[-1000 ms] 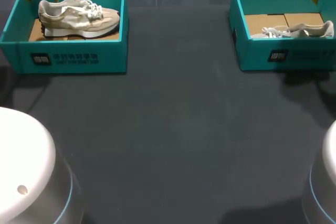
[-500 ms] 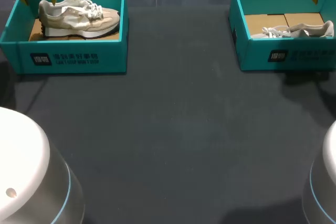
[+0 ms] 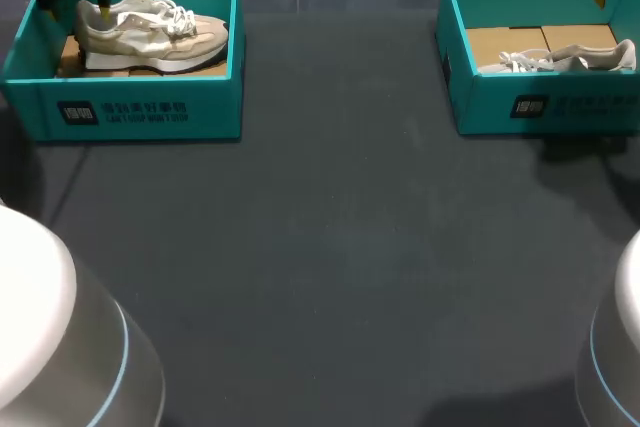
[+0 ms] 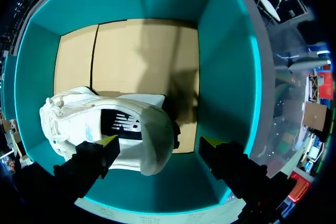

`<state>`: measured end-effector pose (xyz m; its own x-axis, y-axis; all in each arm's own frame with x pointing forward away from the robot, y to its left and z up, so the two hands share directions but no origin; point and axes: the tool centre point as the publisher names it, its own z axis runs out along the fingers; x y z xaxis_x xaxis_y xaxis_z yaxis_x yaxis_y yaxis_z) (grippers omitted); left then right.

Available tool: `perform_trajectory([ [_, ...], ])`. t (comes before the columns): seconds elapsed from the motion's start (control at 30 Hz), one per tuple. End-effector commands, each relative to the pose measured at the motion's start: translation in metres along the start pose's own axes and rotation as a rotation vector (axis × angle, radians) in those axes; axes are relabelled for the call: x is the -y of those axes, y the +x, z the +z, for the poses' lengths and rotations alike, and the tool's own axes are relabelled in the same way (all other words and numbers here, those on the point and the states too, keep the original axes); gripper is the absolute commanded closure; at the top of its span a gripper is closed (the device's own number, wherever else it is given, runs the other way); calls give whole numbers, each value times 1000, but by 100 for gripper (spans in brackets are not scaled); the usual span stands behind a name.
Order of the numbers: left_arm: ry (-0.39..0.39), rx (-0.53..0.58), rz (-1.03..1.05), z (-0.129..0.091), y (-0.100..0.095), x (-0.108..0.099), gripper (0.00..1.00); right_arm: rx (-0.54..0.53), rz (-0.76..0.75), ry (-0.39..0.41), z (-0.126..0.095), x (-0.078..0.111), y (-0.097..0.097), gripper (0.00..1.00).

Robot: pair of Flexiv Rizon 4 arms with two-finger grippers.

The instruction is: Take the shoe out of the shoebox, open the shoe tongue, remove and reinsert the insole, then place the shoe into the shoebox

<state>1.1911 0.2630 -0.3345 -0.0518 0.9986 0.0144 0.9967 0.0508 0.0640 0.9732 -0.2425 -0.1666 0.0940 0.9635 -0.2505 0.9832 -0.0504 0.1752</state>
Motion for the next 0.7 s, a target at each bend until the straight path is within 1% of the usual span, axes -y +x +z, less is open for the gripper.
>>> perform_trajectory([
  [0.03, 46, -2, -1, 12, 0, -11, 0, 0, 0, 0, 0, 0, 0, 0],
  [0.4, 90, -2, -5, 26, 1, 0, 0, 0, 0, 0, 0, 0, 0, 0],
  [0.47, 92, -4, -6, 27, 1, 3, 2, 0, 0, 0, 0, 0, 0, 0],
  [0.7, 98, -19, -10, 35, 2, 10, 4, 0, 0, 0, 0, 0, 0, 0],
])
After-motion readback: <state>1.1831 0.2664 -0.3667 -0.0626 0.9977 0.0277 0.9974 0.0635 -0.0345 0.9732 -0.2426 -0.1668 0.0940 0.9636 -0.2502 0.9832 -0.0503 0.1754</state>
